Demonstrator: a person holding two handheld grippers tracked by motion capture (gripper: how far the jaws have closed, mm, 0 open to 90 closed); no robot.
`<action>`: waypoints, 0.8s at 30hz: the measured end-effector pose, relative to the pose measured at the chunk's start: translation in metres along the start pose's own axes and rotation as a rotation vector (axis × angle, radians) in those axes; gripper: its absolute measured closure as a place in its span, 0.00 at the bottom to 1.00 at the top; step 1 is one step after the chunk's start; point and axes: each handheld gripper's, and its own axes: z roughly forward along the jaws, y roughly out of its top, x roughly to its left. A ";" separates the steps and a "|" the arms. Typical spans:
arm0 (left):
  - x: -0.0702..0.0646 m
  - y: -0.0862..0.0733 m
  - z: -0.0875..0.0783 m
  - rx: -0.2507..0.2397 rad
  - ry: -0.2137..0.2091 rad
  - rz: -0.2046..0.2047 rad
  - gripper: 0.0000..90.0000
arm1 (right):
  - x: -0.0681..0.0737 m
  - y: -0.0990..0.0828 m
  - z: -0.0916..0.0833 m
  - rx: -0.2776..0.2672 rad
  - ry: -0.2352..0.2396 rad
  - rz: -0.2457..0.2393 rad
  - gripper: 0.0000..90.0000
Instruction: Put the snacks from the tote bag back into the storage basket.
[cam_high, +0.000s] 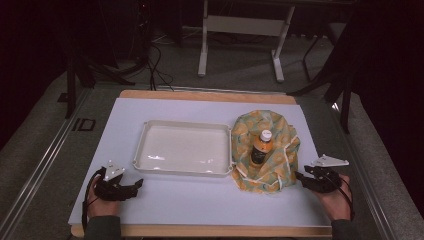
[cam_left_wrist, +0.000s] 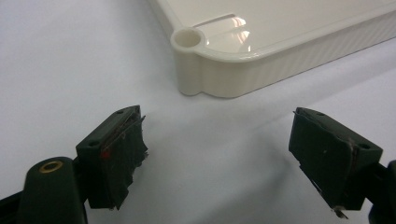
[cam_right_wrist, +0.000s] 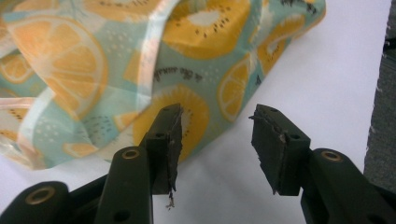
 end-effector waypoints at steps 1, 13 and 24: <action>0.000 0.000 0.000 0.001 0.000 0.000 0.20 | 0.001 0.002 -0.001 0.002 0.003 -0.006 0.58; 0.000 0.000 0.000 0.004 -0.003 0.000 0.21 | 0.002 0.019 -0.008 0.046 0.028 -0.089 0.58; 0.000 0.000 0.000 0.006 -0.003 0.001 0.21 | 0.001 0.034 -0.014 0.092 0.045 -0.158 0.59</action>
